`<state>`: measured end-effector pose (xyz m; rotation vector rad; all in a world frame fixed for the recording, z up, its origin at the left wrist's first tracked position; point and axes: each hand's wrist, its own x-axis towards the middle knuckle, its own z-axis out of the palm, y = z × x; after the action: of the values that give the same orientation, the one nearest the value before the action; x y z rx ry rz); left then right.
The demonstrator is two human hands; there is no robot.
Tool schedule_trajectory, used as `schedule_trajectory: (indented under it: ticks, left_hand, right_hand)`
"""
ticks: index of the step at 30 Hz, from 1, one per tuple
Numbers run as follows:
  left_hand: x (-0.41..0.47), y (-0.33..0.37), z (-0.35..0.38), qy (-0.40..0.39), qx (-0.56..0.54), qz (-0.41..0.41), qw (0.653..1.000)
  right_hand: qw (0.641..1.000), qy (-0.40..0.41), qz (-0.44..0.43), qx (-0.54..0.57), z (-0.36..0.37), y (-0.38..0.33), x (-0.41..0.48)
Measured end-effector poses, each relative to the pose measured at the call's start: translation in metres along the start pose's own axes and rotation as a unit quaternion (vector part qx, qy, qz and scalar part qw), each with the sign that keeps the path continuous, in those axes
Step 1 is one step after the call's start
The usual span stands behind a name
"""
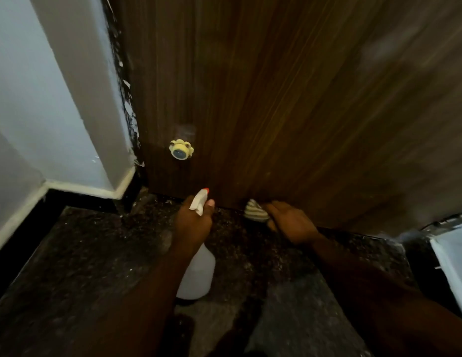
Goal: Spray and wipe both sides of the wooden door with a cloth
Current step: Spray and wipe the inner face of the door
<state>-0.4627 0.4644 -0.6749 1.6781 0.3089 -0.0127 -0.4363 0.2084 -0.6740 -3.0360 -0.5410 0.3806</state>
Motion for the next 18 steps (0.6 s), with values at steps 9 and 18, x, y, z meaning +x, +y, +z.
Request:
schedule_trajectory:
  ticks: [9, 18]
  left_hand:
    - [-0.046, 0.151, -0.072, 0.016, 0.083, -0.083, 0.993]
    - [-0.126, 0.412, -0.162, 0.087, 0.073, -0.076, 0.991]
  right_hand:
    - [0.906, 0.098, 0.148, 0.384, -0.161, -0.15, -0.024]
    - [0.862, 0.19, 0.24, 0.404, -0.444, -0.233, -0.106]
